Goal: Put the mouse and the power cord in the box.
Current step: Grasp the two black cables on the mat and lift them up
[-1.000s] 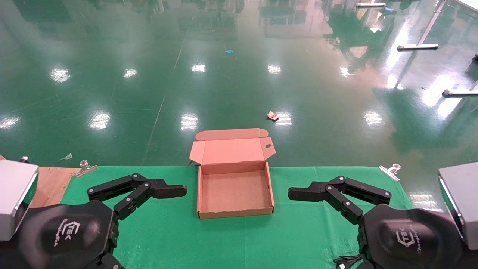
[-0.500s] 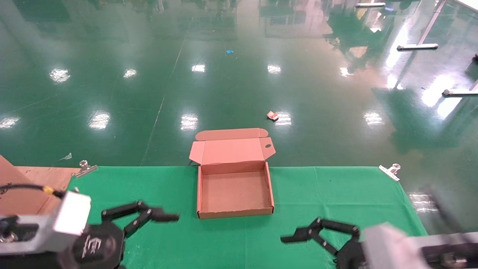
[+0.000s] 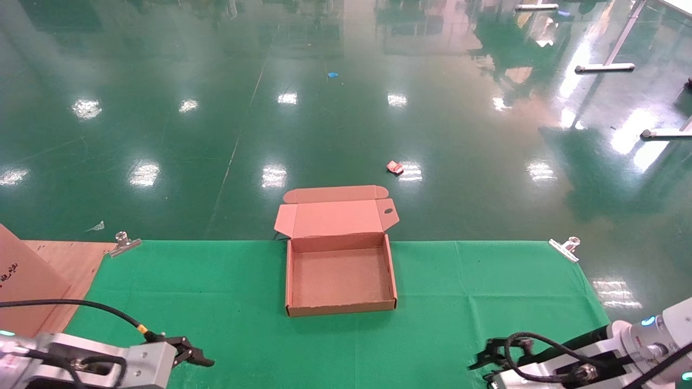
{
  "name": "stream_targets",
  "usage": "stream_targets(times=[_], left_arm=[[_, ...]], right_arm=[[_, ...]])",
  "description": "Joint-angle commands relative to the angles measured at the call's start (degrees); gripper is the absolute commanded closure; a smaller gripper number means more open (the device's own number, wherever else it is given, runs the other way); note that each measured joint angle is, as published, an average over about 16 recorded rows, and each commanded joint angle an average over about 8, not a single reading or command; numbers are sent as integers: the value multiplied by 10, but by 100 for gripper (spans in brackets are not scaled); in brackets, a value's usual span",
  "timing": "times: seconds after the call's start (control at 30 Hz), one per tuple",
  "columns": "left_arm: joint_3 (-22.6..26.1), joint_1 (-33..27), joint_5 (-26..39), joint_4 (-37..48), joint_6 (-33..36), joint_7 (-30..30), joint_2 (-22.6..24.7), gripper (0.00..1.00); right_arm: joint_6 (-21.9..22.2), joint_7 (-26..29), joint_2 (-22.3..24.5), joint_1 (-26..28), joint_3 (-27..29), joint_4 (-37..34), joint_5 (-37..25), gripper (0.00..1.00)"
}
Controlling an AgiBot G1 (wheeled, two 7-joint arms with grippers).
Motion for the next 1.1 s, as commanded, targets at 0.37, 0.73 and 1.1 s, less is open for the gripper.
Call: stream_targets(times=[0.37, 0.73, 1.1], left_arm=[[88, -71, 169, 164, -68, 100, 95, 0], [96, -77, 191, 271, -140, 148, 139, 0], [86, -81, 180, 342, -180, 193, 149, 0]], right_arm=[[72, -137, -68, 38, -37, -187, -89, 0], [135, -241, -124, 54, -55, -332, -122, 0], [193, -314, -169, 68, -53, -443, -124, 0]])
